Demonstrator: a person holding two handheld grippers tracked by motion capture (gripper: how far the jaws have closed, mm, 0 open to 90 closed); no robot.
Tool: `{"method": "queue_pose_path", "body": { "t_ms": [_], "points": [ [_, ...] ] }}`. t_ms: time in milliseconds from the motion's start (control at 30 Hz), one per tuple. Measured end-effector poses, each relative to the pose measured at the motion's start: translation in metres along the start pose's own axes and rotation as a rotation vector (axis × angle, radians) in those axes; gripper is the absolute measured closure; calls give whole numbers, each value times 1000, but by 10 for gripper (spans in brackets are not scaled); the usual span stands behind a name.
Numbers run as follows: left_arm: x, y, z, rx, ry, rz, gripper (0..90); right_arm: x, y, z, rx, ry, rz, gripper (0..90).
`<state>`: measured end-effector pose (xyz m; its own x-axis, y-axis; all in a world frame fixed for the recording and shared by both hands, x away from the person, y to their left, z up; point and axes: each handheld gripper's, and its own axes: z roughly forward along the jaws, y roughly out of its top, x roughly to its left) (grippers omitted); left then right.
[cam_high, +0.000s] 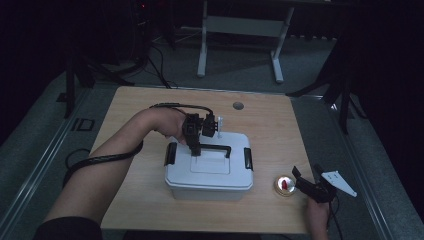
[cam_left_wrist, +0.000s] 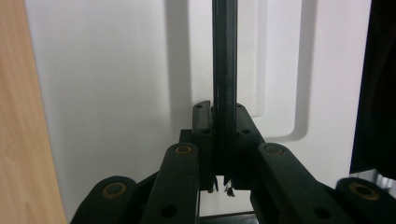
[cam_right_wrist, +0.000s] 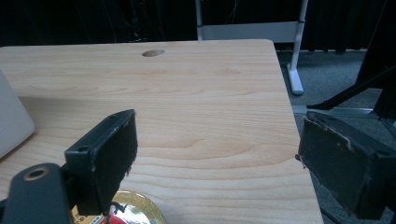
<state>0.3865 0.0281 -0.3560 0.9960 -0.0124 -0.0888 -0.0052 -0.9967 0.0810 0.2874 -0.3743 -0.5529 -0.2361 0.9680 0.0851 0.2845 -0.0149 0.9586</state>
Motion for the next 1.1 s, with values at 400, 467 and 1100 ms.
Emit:
{"method": "queue_pose_path", "body": {
  "t_ms": [400,467,1100],
  "points": [
    [-8,-3,-31,-29,29,3,833,0,0,0,1,0,1,115],
    [-9,-5,-35,-35,35,-1,833,0,0,0,2,-1,-2,115],
    [-20,-62,-74,-38,95,-117,833,1,0,1,7,-7,-3,115]
  ]
}}
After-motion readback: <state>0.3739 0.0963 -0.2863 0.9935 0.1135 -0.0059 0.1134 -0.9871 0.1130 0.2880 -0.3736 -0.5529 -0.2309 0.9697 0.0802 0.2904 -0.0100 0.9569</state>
